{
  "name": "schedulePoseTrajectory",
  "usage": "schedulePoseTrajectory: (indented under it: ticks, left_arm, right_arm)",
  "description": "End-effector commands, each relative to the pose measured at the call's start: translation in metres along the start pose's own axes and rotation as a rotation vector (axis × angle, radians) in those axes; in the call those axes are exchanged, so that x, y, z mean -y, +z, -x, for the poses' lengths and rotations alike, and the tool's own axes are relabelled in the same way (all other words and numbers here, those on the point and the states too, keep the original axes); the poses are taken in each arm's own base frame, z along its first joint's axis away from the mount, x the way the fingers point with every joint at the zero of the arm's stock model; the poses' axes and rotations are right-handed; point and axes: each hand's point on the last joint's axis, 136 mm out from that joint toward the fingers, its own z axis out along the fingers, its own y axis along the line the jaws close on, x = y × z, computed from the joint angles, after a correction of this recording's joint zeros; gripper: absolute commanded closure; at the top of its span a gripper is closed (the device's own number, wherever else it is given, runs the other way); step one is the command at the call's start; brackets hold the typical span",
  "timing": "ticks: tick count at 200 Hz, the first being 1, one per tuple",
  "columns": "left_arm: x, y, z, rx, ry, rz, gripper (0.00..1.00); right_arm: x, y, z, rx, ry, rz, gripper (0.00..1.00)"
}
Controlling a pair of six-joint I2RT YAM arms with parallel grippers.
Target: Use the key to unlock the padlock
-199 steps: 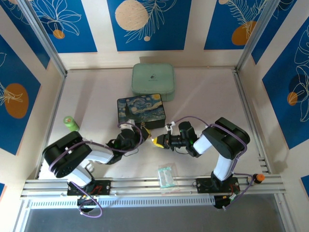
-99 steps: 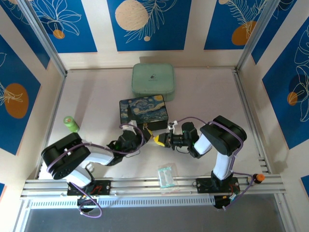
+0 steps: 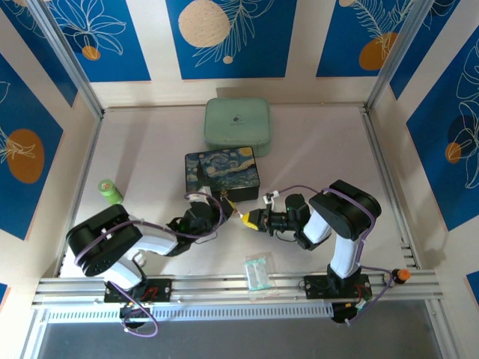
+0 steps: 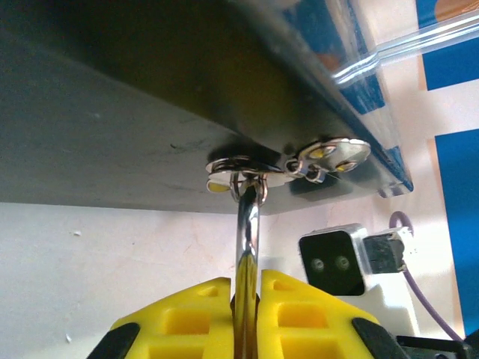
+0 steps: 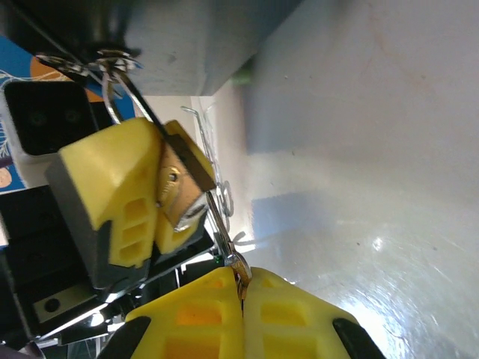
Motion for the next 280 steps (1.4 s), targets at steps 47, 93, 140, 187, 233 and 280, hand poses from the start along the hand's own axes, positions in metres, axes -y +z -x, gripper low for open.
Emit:
schedulePoseTrajectory:
  ticks: [47, 93, 140, 187, 233, 280]
  left_arm:
    - [0.03, 0.004, 0.007, 0.035, -0.031, -0.1, 1.0]
    - [0.034, 0.003, 0.007, 0.035, -0.032, -0.114, 1.0]
    - [0.031, 0.003, 0.007, 0.036, -0.033, -0.111, 1.0]
    - [0.029, 0.002, 0.007, 0.042, -0.037, -0.11, 1.0]
    - [0.03, 0.004, 0.009, 0.053, -0.042, -0.108, 1.0]
    - [0.033, 0.009, 0.011, 0.073, -0.072, -0.12, 1.0]
  right_arm:
    - [0.0, 0.003, 0.006, 0.024, -0.013, 0.016, 1.0]
    - [0.0, 0.003, 0.008, 0.027, -0.009, 0.016, 1.0]
    - [-0.001, 0.004, 0.01, 0.034, -0.01, 0.02, 1.0]
    - [-0.001, 0.004, 0.013, 0.053, -0.011, 0.017, 1.0]
    - [-0.005, -0.001, 0.016, 0.088, -0.013, 0.023, 1.0]
    - [-0.004, -0.008, 0.023, 0.127, 0.003, 0.018, 1.0]
